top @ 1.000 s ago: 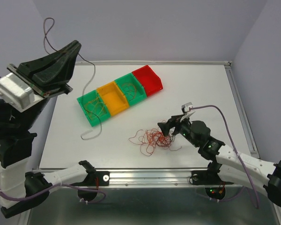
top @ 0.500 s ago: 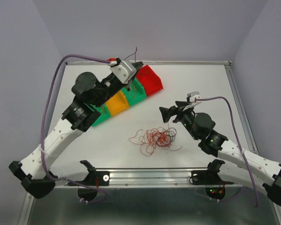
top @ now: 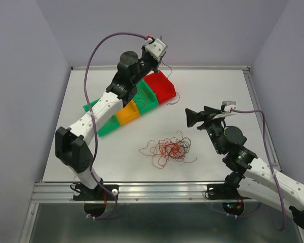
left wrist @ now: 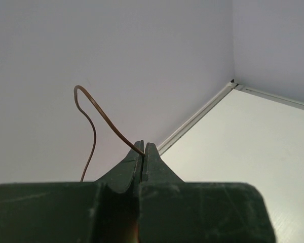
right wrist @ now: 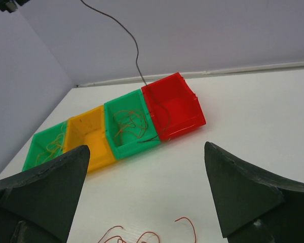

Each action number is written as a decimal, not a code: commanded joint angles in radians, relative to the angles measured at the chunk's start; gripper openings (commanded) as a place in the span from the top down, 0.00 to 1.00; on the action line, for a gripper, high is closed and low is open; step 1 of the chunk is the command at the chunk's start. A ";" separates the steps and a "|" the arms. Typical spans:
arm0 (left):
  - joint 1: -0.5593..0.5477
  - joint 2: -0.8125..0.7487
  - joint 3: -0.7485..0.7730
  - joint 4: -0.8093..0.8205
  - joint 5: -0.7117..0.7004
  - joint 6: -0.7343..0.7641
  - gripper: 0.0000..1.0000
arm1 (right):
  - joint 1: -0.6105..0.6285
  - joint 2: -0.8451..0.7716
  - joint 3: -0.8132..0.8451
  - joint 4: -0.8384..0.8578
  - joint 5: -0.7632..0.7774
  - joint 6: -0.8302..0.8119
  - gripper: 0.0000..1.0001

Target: Untangle the cables

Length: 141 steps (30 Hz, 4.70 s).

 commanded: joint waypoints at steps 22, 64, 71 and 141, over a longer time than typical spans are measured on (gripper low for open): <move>0.206 0.366 0.285 0.135 0.201 -0.188 1.00 | 0.001 -0.032 -0.023 -0.010 0.028 0.008 0.01; 0.278 -0.450 -0.318 0.170 0.020 -0.022 1.00 | 0.001 -0.043 -0.050 -0.019 -0.043 0.042 0.01; 0.283 -0.530 -0.522 0.232 0.004 -0.016 1.00 | 0.001 -0.057 -0.062 -0.022 -0.064 0.050 0.01; 0.356 -0.145 -0.351 -0.535 0.218 0.217 0.26 | 0.028 0.425 0.160 -0.272 -0.535 0.128 0.28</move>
